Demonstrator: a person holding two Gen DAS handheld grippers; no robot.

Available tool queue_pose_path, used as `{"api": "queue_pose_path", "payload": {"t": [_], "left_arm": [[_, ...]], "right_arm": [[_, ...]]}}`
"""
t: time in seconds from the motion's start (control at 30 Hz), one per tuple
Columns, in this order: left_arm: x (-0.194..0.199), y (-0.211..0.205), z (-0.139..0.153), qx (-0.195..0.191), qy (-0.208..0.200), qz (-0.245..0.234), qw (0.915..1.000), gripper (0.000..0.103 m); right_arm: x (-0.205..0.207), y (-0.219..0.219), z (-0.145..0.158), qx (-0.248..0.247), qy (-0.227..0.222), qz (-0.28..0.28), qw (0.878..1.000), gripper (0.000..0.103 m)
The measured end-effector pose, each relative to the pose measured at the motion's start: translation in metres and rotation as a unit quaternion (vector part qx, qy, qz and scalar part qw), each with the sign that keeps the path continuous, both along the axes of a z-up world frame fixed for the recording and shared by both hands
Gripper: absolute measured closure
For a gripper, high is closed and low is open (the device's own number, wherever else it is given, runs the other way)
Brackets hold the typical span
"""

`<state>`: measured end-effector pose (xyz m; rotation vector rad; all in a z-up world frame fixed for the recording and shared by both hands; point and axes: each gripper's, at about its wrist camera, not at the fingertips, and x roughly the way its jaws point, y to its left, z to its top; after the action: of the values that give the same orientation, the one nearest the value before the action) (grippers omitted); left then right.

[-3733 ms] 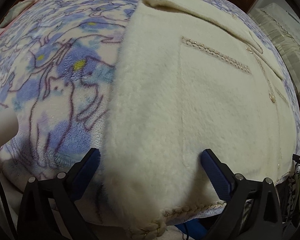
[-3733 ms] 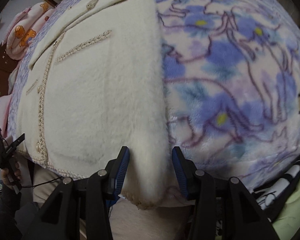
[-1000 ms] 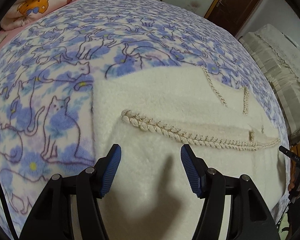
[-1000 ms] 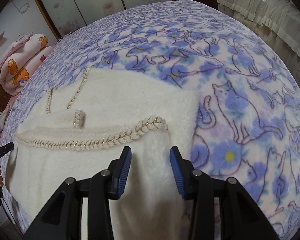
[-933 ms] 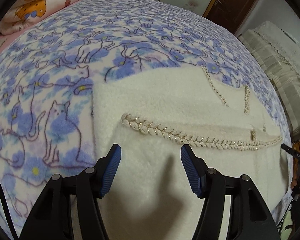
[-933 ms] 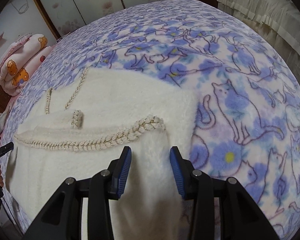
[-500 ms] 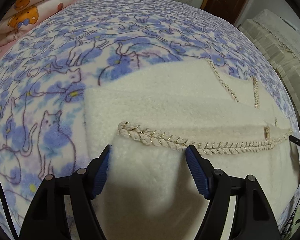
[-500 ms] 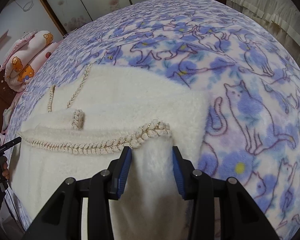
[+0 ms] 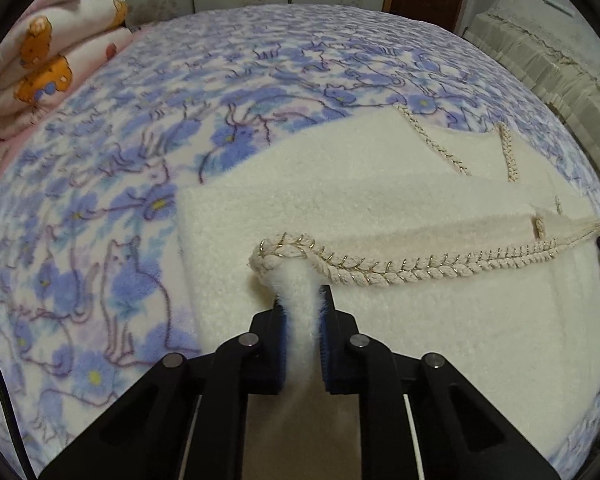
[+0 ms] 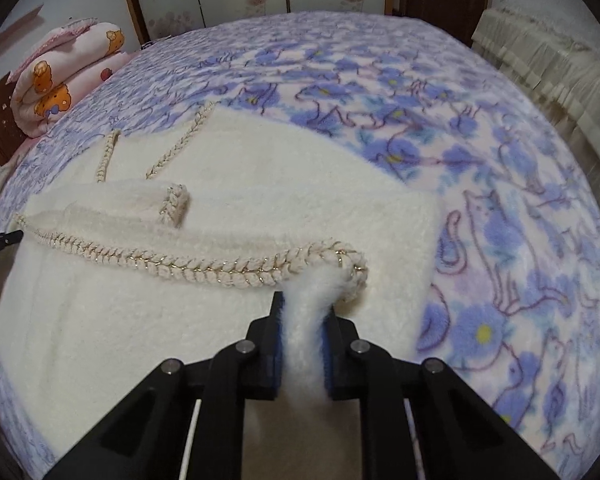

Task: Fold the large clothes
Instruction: 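Lift the hem with both grippers and fold it over the body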

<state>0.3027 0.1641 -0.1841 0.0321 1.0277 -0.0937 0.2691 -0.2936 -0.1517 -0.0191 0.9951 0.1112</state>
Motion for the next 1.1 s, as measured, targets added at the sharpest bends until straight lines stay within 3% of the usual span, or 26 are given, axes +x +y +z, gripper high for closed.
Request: {"api": "queue_pose_path", "payload": {"t": [0.1,0.4,0.73,0.83,0.9,1.0,1.1], "left_arm": [[-0.012,-0.009,0.025,0.033,-0.043,0.020,0.9983,0.096],[-0.013,-0.012,0.108,0.064,-0.143,0.075,0.9848,0.097],[0.039,-0.025,0.147,0.103,-0.197,0.097,0.9701,0.097],[0.065,-0.025,0.138,0.106,-0.192,0.099,0.9706,0.096],[0.082,-0.027,0.119,0.107,-0.177,0.097,0.9735,0.096],[0.109,-0.029,0.073,0.118,-0.141,0.099,0.9779,0.095],[0.136,-0.026,0.017,0.135,-0.065,0.118,0.9817,0.086]], "right_arm": [[-0.018,0.003,0.030,-0.008,-0.050,-0.009,0.999,0.091],[-0.028,-0.018,0.115,0.013,-0.152,-0.052,0.987,0.096],[0.030,-0.008,0.141,-0.014,-0.199,-0.077,0.977,0.096],[0.054,-0.009,0.133,-0.014,-0.198,-0.085,0.976,0.096],[0.073,-0.007,0.113,-0.022,-0.177,-0.088,0.980,0.096],[0.103,-0.001,0.064,-0.043,-0.129,-0.084,0.987,0.095],[0.124,0.004,0.012,-0.083,-0.056,-0.091,0.991,0.092]]}}
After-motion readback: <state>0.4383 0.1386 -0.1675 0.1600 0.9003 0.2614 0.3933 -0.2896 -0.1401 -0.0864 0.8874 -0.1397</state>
